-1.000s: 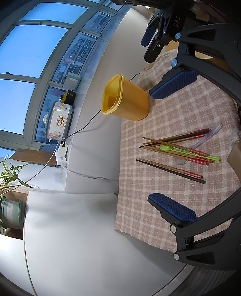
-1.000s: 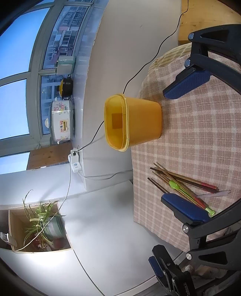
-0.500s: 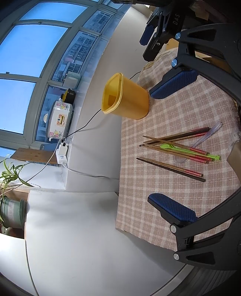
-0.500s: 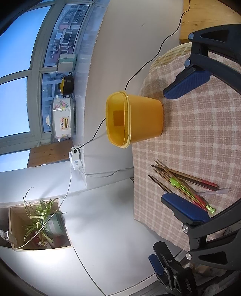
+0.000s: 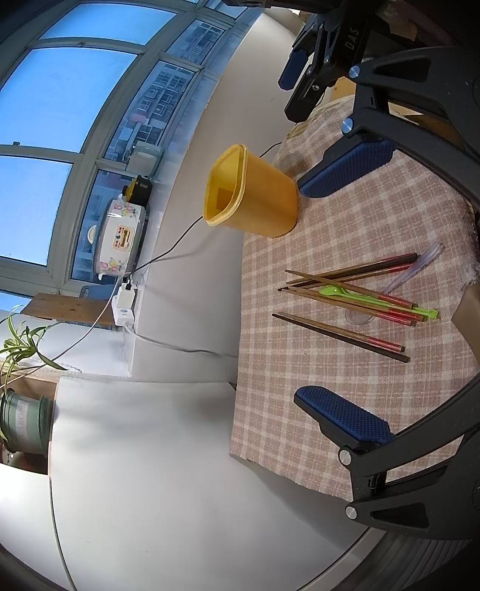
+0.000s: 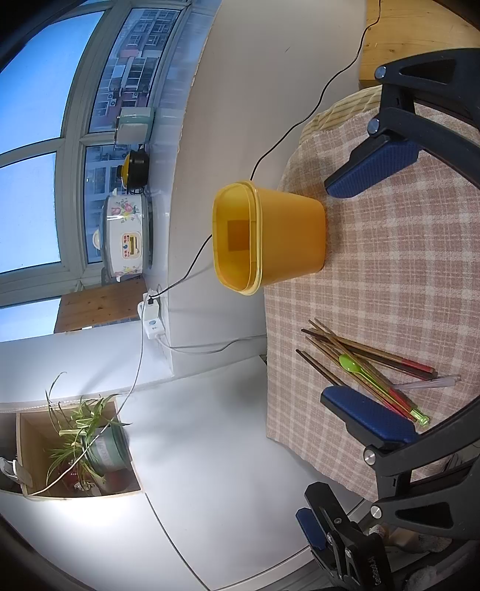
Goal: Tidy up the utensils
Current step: 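Move both tools toward the chopstick pile on the checkered cloth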
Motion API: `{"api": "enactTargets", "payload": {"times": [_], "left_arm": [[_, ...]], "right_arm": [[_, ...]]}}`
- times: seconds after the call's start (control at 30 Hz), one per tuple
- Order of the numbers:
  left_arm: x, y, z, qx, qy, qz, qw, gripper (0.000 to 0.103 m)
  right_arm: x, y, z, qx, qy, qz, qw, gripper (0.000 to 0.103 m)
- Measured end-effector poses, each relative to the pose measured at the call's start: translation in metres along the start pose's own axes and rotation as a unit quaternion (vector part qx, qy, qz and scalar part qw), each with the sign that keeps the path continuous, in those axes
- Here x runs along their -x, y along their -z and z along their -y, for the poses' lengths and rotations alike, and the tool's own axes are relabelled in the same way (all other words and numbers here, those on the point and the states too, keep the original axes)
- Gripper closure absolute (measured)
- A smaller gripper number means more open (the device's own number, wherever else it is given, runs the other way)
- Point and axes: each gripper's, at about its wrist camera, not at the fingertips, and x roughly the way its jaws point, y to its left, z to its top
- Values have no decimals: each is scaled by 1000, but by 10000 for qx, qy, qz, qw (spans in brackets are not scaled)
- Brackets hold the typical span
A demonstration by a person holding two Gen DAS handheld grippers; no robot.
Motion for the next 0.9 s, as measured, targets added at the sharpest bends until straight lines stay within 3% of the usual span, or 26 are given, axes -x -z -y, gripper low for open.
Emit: {"api": "enactTargets", "payload": {"times": [0.4,0.9], "left_arm": [[-2,-2,-9,22,-104,-45,9999,0],[-26,7,-24,-221,-515,-327,9979,0]], "right_arm": [[-8,1,-2,3,73,-91,9999,0],[-30,2,-13,212,98,-329,9992,0]]}}
